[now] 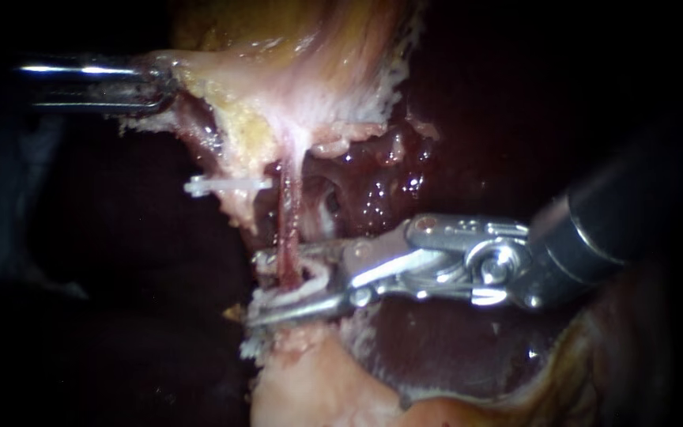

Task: Clipping second clip right tube

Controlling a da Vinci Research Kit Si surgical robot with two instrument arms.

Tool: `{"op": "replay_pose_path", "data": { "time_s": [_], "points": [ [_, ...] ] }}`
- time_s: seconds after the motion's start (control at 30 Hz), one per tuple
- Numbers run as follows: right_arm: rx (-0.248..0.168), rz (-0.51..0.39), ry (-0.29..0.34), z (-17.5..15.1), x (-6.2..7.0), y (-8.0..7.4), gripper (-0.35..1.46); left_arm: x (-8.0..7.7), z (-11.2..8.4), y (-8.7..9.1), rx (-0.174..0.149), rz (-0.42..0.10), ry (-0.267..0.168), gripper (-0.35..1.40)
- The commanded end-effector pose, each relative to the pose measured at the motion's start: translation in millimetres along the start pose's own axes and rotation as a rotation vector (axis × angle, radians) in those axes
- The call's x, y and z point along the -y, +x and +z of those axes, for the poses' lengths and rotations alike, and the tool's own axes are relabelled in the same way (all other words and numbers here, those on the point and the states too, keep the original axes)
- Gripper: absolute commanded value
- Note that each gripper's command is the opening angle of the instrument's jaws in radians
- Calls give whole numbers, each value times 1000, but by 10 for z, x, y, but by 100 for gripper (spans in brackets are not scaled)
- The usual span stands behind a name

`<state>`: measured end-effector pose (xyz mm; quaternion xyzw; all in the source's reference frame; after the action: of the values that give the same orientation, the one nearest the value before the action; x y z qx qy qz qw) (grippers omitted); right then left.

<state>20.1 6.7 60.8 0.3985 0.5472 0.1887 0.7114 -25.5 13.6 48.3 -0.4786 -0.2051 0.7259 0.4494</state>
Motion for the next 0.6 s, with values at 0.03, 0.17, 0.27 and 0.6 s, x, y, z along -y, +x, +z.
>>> {"op": "replay_pose_path", "data": {
  "time_s": [0.03, 0.17, 0.27, 0.6],
  "points": [
    [3, -9, 20, 1, 5, 1, 46, 0, 0, 0, 0, 0, 1, -35],
    [1, -8, 84, 8, 24, 4, 45, 1, 0, -1, 0, 1, 1, -35],
    [-1, -9, 94, 11, 31, 6, 45, 1, 0, -1, 0, 1, 1, -35],
    [-1, -11, 96, 8, 23, 6, 29, 1, 1, -1, 0, 1, 1, -35]
  ]
}}
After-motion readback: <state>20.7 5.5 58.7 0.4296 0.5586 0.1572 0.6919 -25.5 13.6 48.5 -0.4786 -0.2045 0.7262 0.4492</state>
